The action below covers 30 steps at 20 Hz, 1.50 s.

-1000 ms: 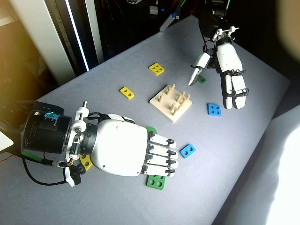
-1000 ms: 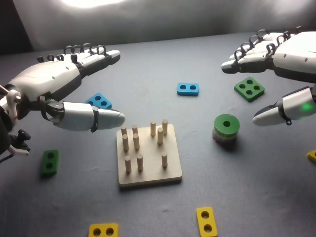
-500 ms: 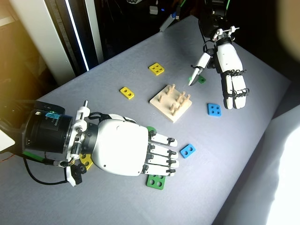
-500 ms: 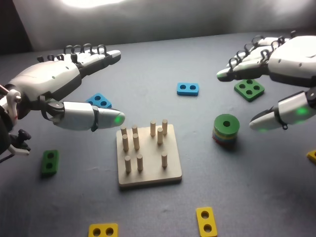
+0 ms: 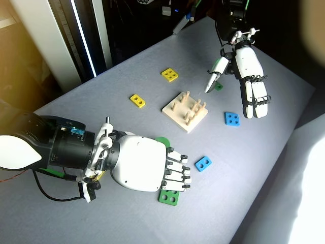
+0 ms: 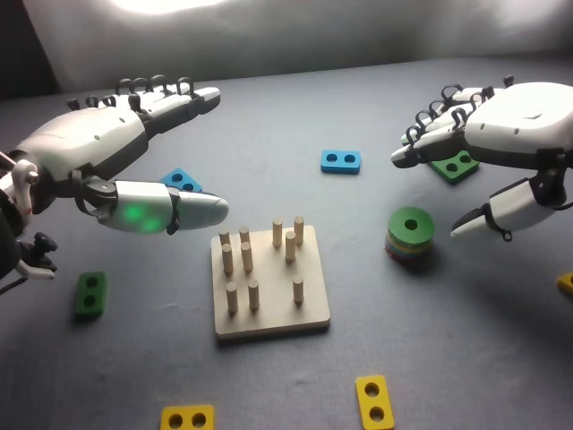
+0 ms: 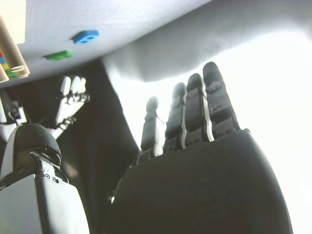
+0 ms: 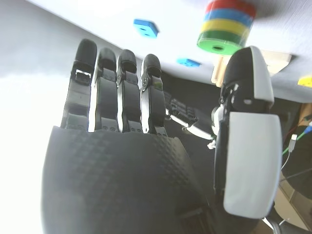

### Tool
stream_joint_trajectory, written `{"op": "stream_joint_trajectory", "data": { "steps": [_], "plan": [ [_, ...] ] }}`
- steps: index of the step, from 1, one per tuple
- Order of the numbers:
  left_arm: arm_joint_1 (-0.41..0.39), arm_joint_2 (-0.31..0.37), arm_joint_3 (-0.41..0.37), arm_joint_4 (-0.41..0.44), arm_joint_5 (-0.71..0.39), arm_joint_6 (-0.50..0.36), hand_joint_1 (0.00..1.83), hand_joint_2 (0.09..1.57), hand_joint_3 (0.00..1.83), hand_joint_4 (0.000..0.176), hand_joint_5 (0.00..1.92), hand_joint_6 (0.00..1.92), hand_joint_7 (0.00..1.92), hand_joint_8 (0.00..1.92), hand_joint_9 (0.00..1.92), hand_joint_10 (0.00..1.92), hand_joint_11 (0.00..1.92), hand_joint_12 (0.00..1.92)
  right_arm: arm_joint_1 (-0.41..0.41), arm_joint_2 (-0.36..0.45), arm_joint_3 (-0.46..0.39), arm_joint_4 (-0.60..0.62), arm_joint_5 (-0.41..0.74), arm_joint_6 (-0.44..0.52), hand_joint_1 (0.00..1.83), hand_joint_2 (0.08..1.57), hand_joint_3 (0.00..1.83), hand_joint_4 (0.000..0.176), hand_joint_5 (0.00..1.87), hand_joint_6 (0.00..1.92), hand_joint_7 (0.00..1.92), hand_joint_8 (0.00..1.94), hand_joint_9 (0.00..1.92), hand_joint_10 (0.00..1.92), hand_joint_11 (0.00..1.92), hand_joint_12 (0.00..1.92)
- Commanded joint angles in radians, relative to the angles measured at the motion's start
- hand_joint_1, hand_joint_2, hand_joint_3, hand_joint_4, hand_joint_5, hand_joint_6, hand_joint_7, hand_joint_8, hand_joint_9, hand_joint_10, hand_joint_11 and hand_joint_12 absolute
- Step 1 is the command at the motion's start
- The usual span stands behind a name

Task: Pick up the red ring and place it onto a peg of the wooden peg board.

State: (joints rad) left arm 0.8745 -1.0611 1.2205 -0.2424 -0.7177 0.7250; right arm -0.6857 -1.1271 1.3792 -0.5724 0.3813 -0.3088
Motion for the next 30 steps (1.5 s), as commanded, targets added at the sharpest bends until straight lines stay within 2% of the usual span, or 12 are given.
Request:
{"op": "stream_joint_trajectory", "data": {
  "steps": [1, 2, 4, 5, 7, 11, 13, 17, 21, 22, 27, 30],
  "plan": [
    [-0.016, 0.001, 0.005, 0.000, -0.120, -0.006, 0.42, 0.98, 0.00, 0.142, 0.08, 0.00, 0.04, 0.00, 0.02, 0.00, 0.00, 0.17, 0.009, -0.005, 0.006, 0.024, 0.080, 0.009, 0.83, 1.01, 0.00, 0.033, 0.42, 0.01, 0.31, 0.00, 0.25, 0.03, 0.00, 0.70],
    [-0.016, 0.001, 0.005, 0.000, -0.120, -0.006, 0.41, 0.99, 0.00, 0.144, 0.08, 0.00, 0.05, 0.00, 0.02, 0.00, 0.00, 0.20, 0.009, -0.007, 0.007, 0.024, 0.080, 0.010, 0.83, 1.01, 0.00, 0.029, 0.42, 0.01, 0.30, 0.00, 0.25, 0.02, 0.00, 0.70],
    [-0.017, 0.002, 0.006, 0.000, -0.120, -0.006, 0.41, 0.99, 0.00, 0.147, 0.08, 0.00, 0.04, 0.00, 0.02, 0.00, 0.00, 0.18, 0.008, -0.015, 0.008, 0.024, 0.080, 0.010, 0.82, 1.00, 0.00, 0.034, 0.43, 0.01, 0.31, 0.01, 0.32, 0.06, 0.00, 1.30],
    [-0.018, 0.002, 0.006, 0.000, -0.120, -0.006, 0.42, 1.00, 0.00, 0.146, 0.08, 0.00, 0.04, 0.00, 0.02, 0.00, 0.00, 0.19, 0.008, -0.018, 0.009, 0.024, 0.080, 0.012, 0.83, 0.99, 0.01, 0.028, 0.44, 0.00, 0.32, 0.00, 0.29, 0.30, 0.00, 1.54],
    [-0.020, 0.001, 0.006, 0.000, -0.120, -0.006, 0.43, 0.99, 0.00, 0.148, 0.08, 0.00, 0.05, 0.00, 0.02, 0.00, 0.00, 0.19, 0.005, -0.026, 0.012, 0.024, 0.080, 0.018, 0.84, 0.97, 0.00, 0.053, 0.44, 0.00, 0.29, 0.00, 0.16, 0.32, 0.00, 1.29],
    [-0.022, 0.001, 0.006, 0.000, -0.121, -0.006, 0.44, 1.00, 0.00, 0.155, 0.09, 0.00, 0.05, 0.00, 0.02, 0.00, 0.00, 0.16, -0.008, -0.035, 0.013, 0.024, 0.082, 0.034, 0.84, 0.97, 0.00, 0.034, 0.41, 0.00, 0.26, 0.00, 0.12, 0.22, 0.00, 0.98],
    [-0.023, 0.001, 0.007, 0.000, -0.121, -0.006, 0.45, 1.00, 0.00, 0.158, 0.09, 0.00, 0.05, 0.00, 0.02, 0.00, 0.00, 0.15, -0.016, -0.036, 0.015, 0.024, 0.082, 0.038, 0.85, 0.98, 0.00, 0.044, 0.40, 0.00, 0.24, 0.00, 0.10, 0.22, 0.00, 0.93],
    [-0.024, 0.001, 0.008, 0.000, -0.120, -0.006, 0.45, 0.99, 0.00, 0.165, 0.09, 0.00, 0.04, 0.00, 0.01, 0.00, 0.00, 0.11, -0.034, -0.055, 0.043, 0.024, 0.079, 0.069, 0.85, 0.98, 0.00, 0.035, 0.42, 0.01, 0.24, 0.00, 0.09, 0.21, 0.00, 0.88],
    [-0.024, 0.001, 0.008, 0.000, -0.120, -0.006, 0.45, 1.00, 0.00, 0.157, 0.08, 0.00, 0.04, 0.00, 0.01, 0.00, 0.00, 0.08, -0.040, -0.066, 0.057, 0.024, 0.075, 0.084, 0.85, 0.99, 0.00, 0.016, 0.43, 0.01, 0.25, 0.00, 0.10, 0.19, 0.00, 0.81],
    [-0.024, 0.001, 0.008, 0.000, -0.120, -0.006, 0.44, 0.99, 0.00, 0.159, 0.08, 0.00, 0.03, 0.00, 0.00, 0.00, 0.00, 0.08, -0.040, -0.069, 0.058, 0.024, 0.075, 0.084, 0.84, 0.99, 0.00, 0.032, 0.43, 0.00, 0.25, 0.00, 0.10, 0.19, 0.00, 0.81],
    [-0.024, 0.001, 0.009, 0.001, -0.119, -0.006, 0.45, 1.00, 0.00, 0.138, 0.09, 0.00, 0.05, 0.00, 0.02, 0.00, 0.00, 0.11, -0.038, -0.083, 0.061, 0.024, 0.076, 0.085, 0.81, 0.99, 0.00, 0.028, 0.45, 0.01, 0.26, 0.00, 0.14, 0.17, 0.00, 0.99],
    [-0.024, 0.001, 0.010, 0.001, -0.118, -0.006, 0.43, 1.00, 0.00, 0.148, 0.09, 0.00, 0.05, 0.00, 0.02, 0.00, 0.00, 0.11, -0.038, -0.085, 0.062, 0.024, 0.077, 0.086, 0.79, 1.00, 0.00, 0.025, 0.45, 0.01, 0.26, 0.00, 0.14, 0.16, 0.00, 0.97]
  ]
}}
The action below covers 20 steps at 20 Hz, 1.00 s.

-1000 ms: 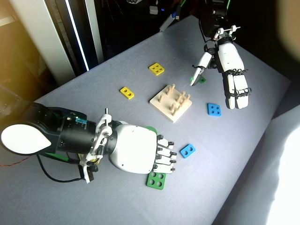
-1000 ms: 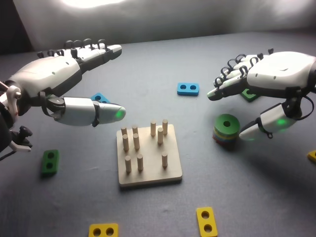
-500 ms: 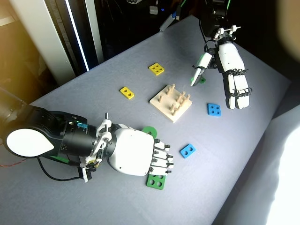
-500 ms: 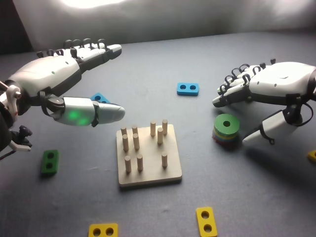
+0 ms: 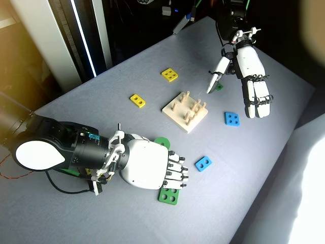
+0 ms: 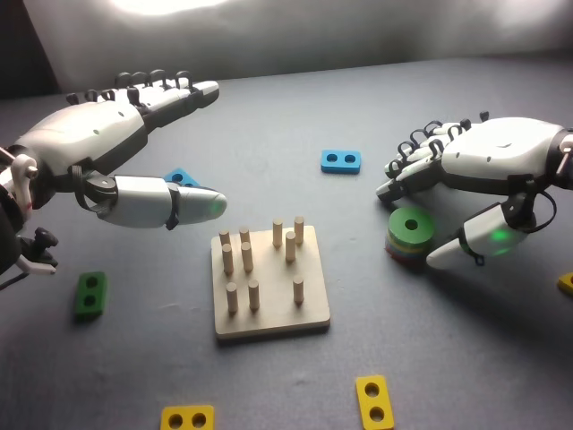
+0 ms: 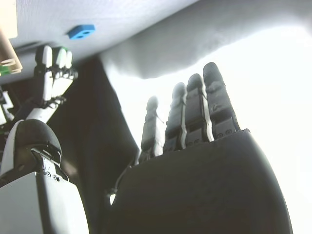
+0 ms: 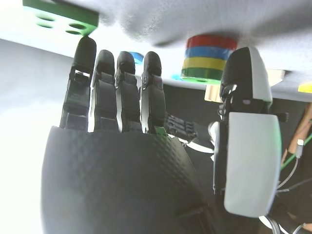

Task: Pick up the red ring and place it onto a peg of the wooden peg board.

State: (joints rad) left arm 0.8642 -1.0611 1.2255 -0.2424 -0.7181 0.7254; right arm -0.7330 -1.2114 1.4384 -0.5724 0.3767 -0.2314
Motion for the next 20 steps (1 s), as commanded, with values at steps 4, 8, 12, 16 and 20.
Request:
{"op": "stream_joint_trajectory", "data": {
  "steps": [4, 8, 12, 16, 20],
  "plan": [
    [-0.014, 0.000, 0.005, 0.002, -0.117, -0.006, 0.44, 1.00, 0.00, 0.156, 0.09, 0.00, 0.05, 0.00, 0.01, 0.00, 0.00, 0.12, 0.009, -0.002, 0.008, 0.024, 0.082, 0.009, 0.85, 1.00, 0.00, 0.002, 0.50, 0.02, 0.29, 0.01, 0.15, 0.16, 0.00, 0.92],
    [-0.016, 0.000, 0.005, 0.002, -0.117, -0.006, 0.46, 1.01, 0.00, 0.148, 0.09, 0.00, 0.05, 0.00, 0.01, 0.00, 0.00, 0.12, 0.008, -0.002, 0.010, 0.024, 0.081, 0.010, 0.92, 1.02, 0.00, 0.000, 0.64, 0.04, 0.35, 0.00, 0.18, 0.11, 0.00, 0.88],
    [-0.016, 0.000, 0.005, 0.002, -0.117, -0.006, 0.45, 1.01, 0.00, 0.156, 0.08, 0.00, 0.04, 0.00, 0.01, 0.00, 0.00, 0.11, 0.009, -0.002, 0.010, 0.024, 0.081, 0.015, 0.92, 1.03, 0.00, 0.000, 0.66, 0.03, 0.36, 0.00, 0.19, 0.08, 0.00, 0.87],
    [-0.018, 0.000, 0.005, 0.002, -0.117, -0.006, 0.45, 1.01, 0.00, 0.158, 0.08, 0.00, 0.04, 0.00, 0.01, 0.00, 0.00, 0.12, 0.012, -0.004, 0.011, 0.024, 0.083, 0.020, 0.92, 1.02, 0.00, 0.000, 0.65, 0.01, 0.36, 0.00, 0.23, 0.07, 0.00, 1.00],
    [-0.018, -0.001, 0.005, 0.002, -0.117, -0.006, 0.44, 1.01, 0.00, 0.157, 0.08, 0.00, 0.03, 0.00, 0.00, 0.00, 0.00, 0.09, 0.012, -0.008, 0.011, 0.024, 0.085, 0.022, 0.89, 1.01, 0.00, 0.000, 0.62, 0.00, 0.35, 0.00, 0.24, 0.07, 0.00, 0.95]
  ]
}}
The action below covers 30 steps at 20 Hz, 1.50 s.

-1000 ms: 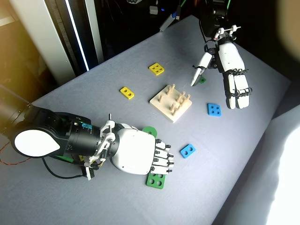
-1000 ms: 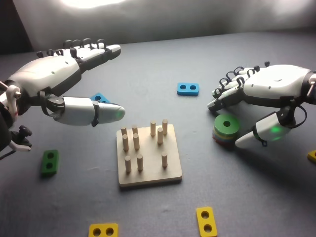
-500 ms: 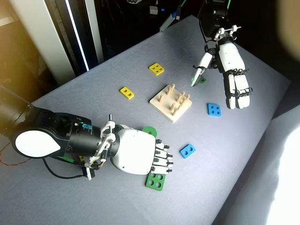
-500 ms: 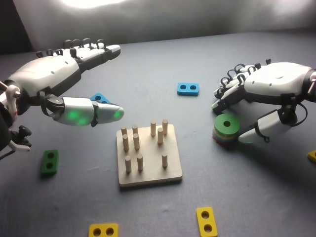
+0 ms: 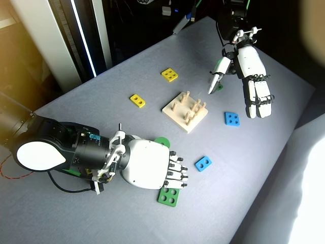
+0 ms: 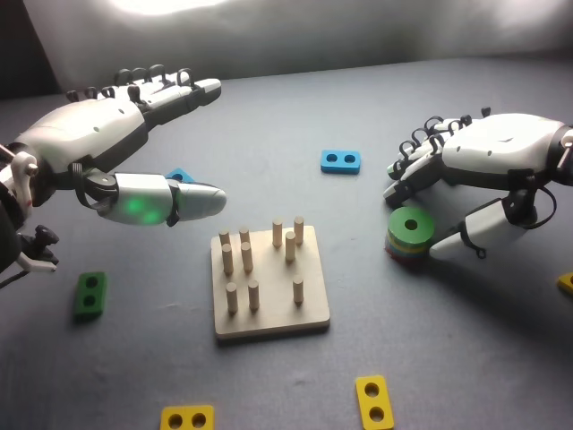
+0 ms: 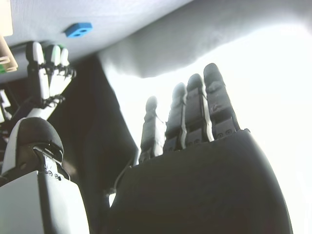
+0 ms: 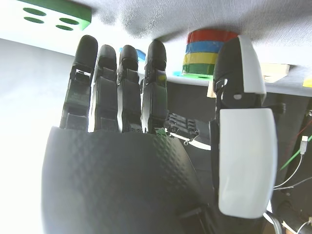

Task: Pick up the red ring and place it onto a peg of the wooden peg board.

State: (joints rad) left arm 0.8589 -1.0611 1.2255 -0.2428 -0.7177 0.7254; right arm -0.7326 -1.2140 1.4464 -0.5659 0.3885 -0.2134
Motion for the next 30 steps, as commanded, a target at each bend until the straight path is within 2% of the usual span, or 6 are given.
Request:
{"op": "stream_joint_trajectory", "data": {
  "steps": [1, 11, 12, 14, 25, 30],
  "plan": [
    [-0.013, -0.001, 0.005, 0.002, -0.118, -0.006, 0.44, 1.01, 0.00, 0.153, 0.08, 0.00, 0.03, 0.00, 0.00, 0.00, 0.00, 0.11, 0.012, -0.006, 0.003, 0.017, 0.074, 0.005, 0.90, 1.01, 0.00, 0.000, 0.63, 0.00, 0.36, 0.00, 0.24, 0.07, 0.00, 0.97],
    [-0.014, -0.001, 0.005, 0.002, -0.118, -0.006, 0.44, 1.02, 0.00, 0.151, 0.08, 0.00, 0.03, 0.00, 0.00, 0.00, 0.00, 0.11, 0.012, -0.008, 0.003, 0.016, 0.083, 0.015, 1.01, 1.10, 0.00, 0.000, 0.83, 0.07, 0.43, 0.01, 0.27, 0.03, 0.00, 0.91],
    [-0.014, -0.001, 0.005, 0.002, -0.118, -0.006, 0.45, 1.02, 0.00, 0.151, 0.08, 0.00, 0.03, 0.00, 0.00, 0.00, 0.00, 0.11, 0.012, -0.008, 0.003, 0.014, 0.083, 0.017, 1.01, 1.21, 0.00, 0.002, 0.79, 1.24, 0.46, 0.00, 0.29, 0.03, 0.00, 1.00],
    [-0.014, -0.001, 0.005, 0.002, -0.117, -0.006, 0.45, 1.02, 0.00, 0.150, 0.08, 0.00, 0.03, 0.00, 0.00, 0.00, 0.00, 0.11, 0.011, -0.008, 0.003, 0.009, 0.083, 0.021, 1.01, 1.22, 0.00, 0.004, 0.78, 1.29, 0.47, 0.01, 0.30, 0.03, 0.00, 1.00],
    [-0.014, -0.001, 0.004, 0.002, -0.117, -0.006, 0.45, 1.01, 0.00, 0.156, 0.07, 0.00, 0.03, 0.00, 0.00, 0.00, 0.00, 0.09, 0.011, -0.007, 0.003, 0.007, 0.087, 0.025, 0.99, 1.21, 0.00, 0.050, 0.78, 1.29, 0.48, 0.00, 0.32, 0.02, 0.00, 1.06],
    [-0.014, 0.000, 0.004, 0.003, -0.117, -0.006, 0.45, 1.01, 0.00, 0.152, 0.08, 0.00, 0.02, 0.00, 0.00, 0.00, 0.00, 0.09, 0.011, -0.007, 0.003, -0.004, 0.085, 0.035, 0.93, 1.01, 0.00, 0.014, 0.46, 0.29, 0.34, 0.00, 0.24, 0.00, 0.00, 0.82]
  ]
}}
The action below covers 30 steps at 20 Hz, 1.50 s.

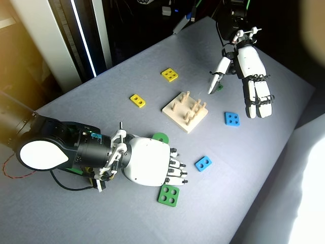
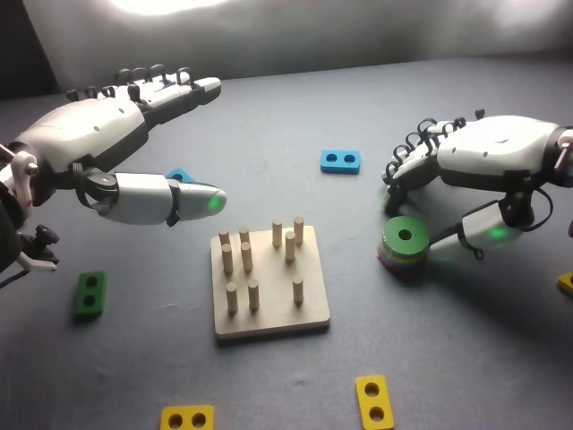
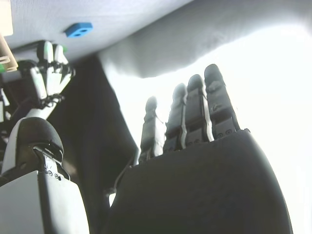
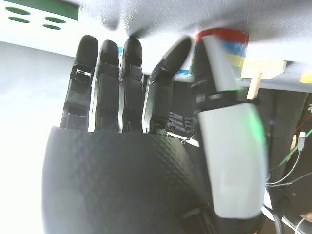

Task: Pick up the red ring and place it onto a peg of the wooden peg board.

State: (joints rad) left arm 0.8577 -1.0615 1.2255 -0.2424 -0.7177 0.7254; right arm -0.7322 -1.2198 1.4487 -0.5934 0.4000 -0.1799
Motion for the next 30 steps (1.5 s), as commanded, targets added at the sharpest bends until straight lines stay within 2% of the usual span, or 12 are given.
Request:
{"op": "stream_joint_trajectory", "data": {
  "steps": [1, 4, 5, 9, 13, 16, 18, 19, 21, 23, 26, 30],
  "plan": [
    [-0.013, 0.001, 0.004, 0.002, -0.117, -0.006, 0.45, 1.01, 0.00, 0.152, 0.08, 0.00, 0.02, 0.00, 0.00, 0.00, 0.00, 0.09, 0.011, -0.001, 0.001, 0.014, 0.074, 0.012, 0.92, 1.00, 0.00, 0.015, 0.46, 0.22, 0.32, 0.00, 0.23, 0.00, 0.00, 0.79],
    [-0.012, 0.001, 0.004, 0.003, -0.116, -0.006, 0.46, 1.01, 0.00, 0.151, 0.07, 0.00, 0.02, 0.00, 0.00, 0.00, 0.00, 0.09, 0.012, -0.001, 0.001, -0.012, 0.072, 0.032, 0.89, 0.97, 0.00, 0.009, 0.45, 0.11, 0.31, 0.00, 0.22, 0.00, 0.00, 0.84],
    [-0.012, 0.001, 0.004, 0.003, -0.116, -0.006, 0.46, 1.01, 0.00, 0.155, 0.07, 0.00, 0.02, 0.00, 0.00, 0.00, 0.00, 0.06, 0.012, -0.002, 0.001, -0.022, 0.072, 0.042, 0.88, 0.97, 0.00, 0.027, 0.44, 0.09, 0.29, 0.00, 0.21, 0.00, 0.00, 0.80],
    [-0.011, 0.001, 0.005, 0.003, -0.115, -0.006, 0.46, 1.00, 0.00, 0.144, 0.08, 0.00, 0.02, 0.00, 0.00, 0.00, 0.00, 0.09, 0.016, -0.002, 0.000, -0.055, 0.081, 0.078, 0.87, 0.95, 0.00, 0.034, 0.46, 0.07, 0.28, 0.00, 0.19, 0.00, 0.00, 0.76],
    [-0.011, 0.002, 0.005, 0.003, -0.113, -0.006, 0.48, 1.01, 0.00, 0.147, 0.08, 0.00, 0.03, 0.00, 0.00, 0.00, 0.00, 0.09, 0.019, -0.007, 0.000, -0.056, 0.092, 0.085, 0.85, 0.96, 0.00, 0.035, 0.47, 0.05, 0.27, 0.00, 0.19, 0.00, 0.00, 0.75],
    [-0.011, 0.002, 0.006, 0.004, -0.113, -0.006, 0.48, 1.01, 0.00, 0.151, 0.08, 0.00, 0.02, 0.00, 0.00, 0.00, 0.00, 0.07, 0.023, -0.010, 0.000, -0.057, 0.096, 0.086, 0.84, 0.97, 0.00, 0.024, 0.48, 0.04, 0.27, 0.00, 0.20, 0.00, 0.00, 0.78],
    [-0.011, 0.002, 0.006, 0.004, -0.113, -0.006, 0.47, 1.01, 0.00, 0.158, 0.08, 0.00, 0.02, 0.00, 0.00, 0.00, 0.00, 0.07, 0.025, -0.012, 0.000, -0.058, 0.104, 0.095, 0.83, 0.98, 0.00, 0.042, 0.48, 0.04, 0.28, 0.00, 0.20, 0.00, 0.00, 0.81],
    [-0.011, 0.001, 0.006, 0.004, -0.113, -0.006, 0.47, 1.01, 0.00, 0.156, 0.08, 0.00, 0.03, 0.00, 0.00, 0.00, 0.00, 0.07, 0.027, -0.013, 0.000, -0.059, 0.105, 0.096, 0.84, 0.98, 0.00, 0.039, 0.49, 0.03, 0.28, 0.00, 0.20, 0.01, 0.00, 0.87],
    [-0.011, 0.001, 0.006, 0.004, -0.113, -0.006, 0.47, 1.01, 0.00, 0.153, 0.09, 0.00, 0.03, 0.00, 0.00, 0.00, 0.00, 0.07, 0.030, -0.017, 0.000, -0.069, 0.104, 0.096, 0.88, 0.97, 0.00, 0.000, 0.52, 0.04, 0.29, 0.00, 0.23, 0.01, 0.00, 1.03],
    [-0.011, 0.001, 0.006, 0.004, -0.113, -0.006, 0.46, 1.01, 0.00, 0.150, 0.08, 0.00, 0.03, 0.00, 0.00, 0.00, 0.00, 0.09, 0.030, -0.017, 0.001, -0.077, 0.098, 0.096, 0.89, 0.97, 0.00, 0.000, 0.54, 0.03, 0.29, 0.00, 0.23, 0.02, 0.00, 1.11],
    [-0.011, 0.001, 0.006, 0.003, -0.113, -0.006, 0.46, 1.01, 0.00, 0.153, 0.08, 0.00, 0.03, 0.00, 0.00, 0.00, 0.00, 0.09, 0.026, -0.016, 0.001, -0.080, 0.093, 0.096, 0.94, 0.99, 0.00, 0.000, 0.61, 0.04, 0.33, 0.01, 0.23, 0.01, 0.00, 0.97],
    [-0.011, 0.001, 0.006, 0.002, -0.114, -0.006, 0.47, 1.01, 0.00, 0.156, 0.08, 0.00, 0.02, 0.00, 0.00, 0.00, 0.00, 0.08, 0.025, -0.016, 0.001, -0.084, 0.093, 0.097, 0.94, 1.01, 0.00, 0.000, 0.67, 0.05, 0.35, 0.00, 0.24, 0.01, 0.00, 0.96]
  ]
}}
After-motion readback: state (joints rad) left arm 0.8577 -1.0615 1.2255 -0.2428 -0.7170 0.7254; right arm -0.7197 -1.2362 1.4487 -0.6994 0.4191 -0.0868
